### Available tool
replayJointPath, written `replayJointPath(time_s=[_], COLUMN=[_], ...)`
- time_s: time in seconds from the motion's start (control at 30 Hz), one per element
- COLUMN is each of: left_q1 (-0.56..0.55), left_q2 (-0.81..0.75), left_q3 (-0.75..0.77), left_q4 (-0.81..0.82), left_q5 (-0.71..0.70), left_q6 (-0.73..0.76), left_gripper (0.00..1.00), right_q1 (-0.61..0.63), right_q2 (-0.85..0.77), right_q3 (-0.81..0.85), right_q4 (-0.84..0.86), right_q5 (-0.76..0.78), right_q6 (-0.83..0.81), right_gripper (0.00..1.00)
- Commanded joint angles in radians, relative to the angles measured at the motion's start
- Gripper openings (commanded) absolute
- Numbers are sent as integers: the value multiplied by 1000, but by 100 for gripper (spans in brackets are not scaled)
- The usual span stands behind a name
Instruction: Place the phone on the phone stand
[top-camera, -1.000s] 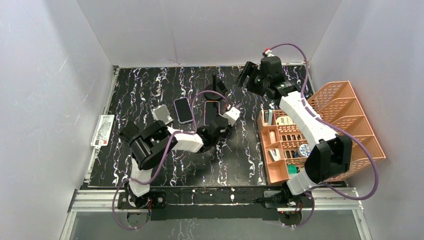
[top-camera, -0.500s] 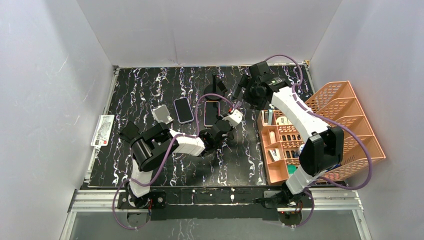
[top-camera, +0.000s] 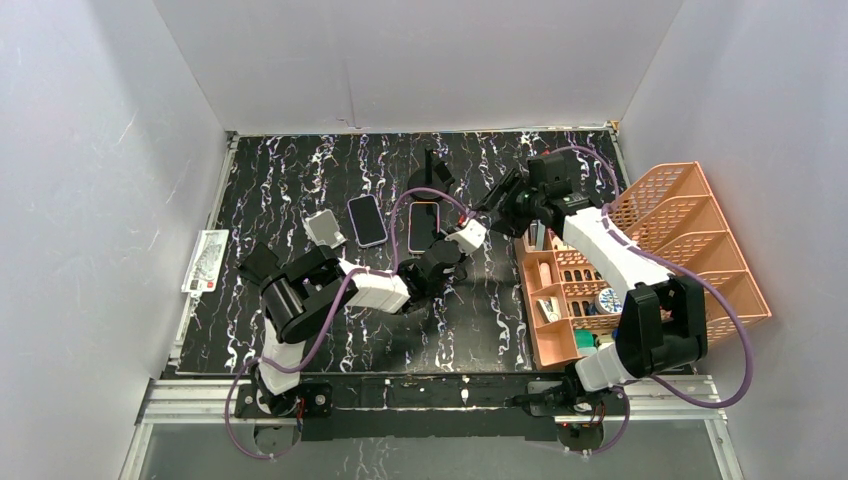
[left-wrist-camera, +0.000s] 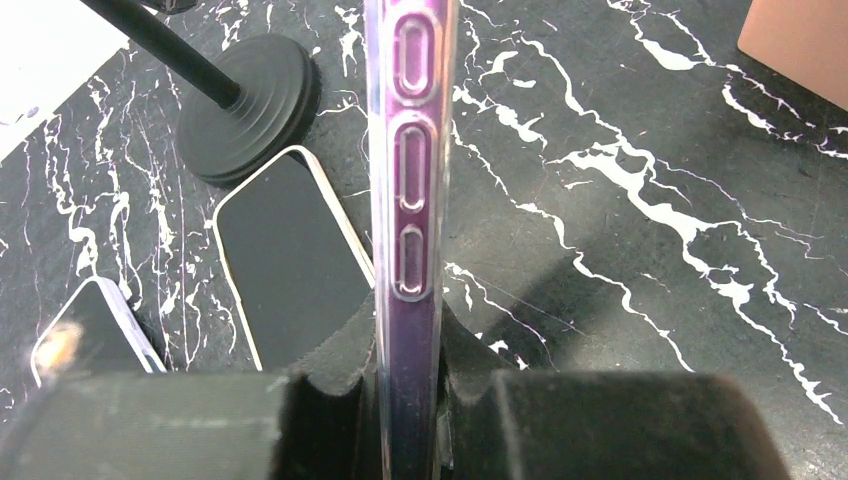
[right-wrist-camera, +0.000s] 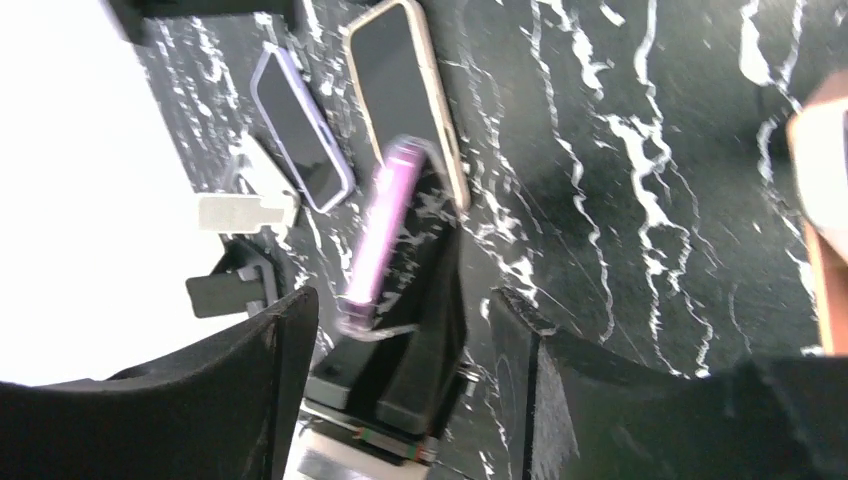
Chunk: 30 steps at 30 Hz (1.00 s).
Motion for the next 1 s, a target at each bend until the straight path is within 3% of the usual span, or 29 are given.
replayJointPath(time_s=[0.0,0.33,0.5,0.83,0.97], left_q1=[0,-6,-16,-28,-29], left_q2=[-96,-58,-43,-15,-16], left_q3=[-2,38,61,88,89], left_q4=[61,53,46,47,47], left_q5=[-15,9,-21,-59,-58], left_q6=[3,3,21,42,40], left_gripper=[0,0,0,0,0], right_q1=[6,80,114,154,167], right_q2=[8,99,189,246,253], right_q3=[154,318,401,431,413], right_q4=[-7,-203,-333,-405,-390], right_q5=[11,248,296,319,325], right_q6=[-3,-63,-66,-41,-34], right_gripper=[69,71,71,72,66])
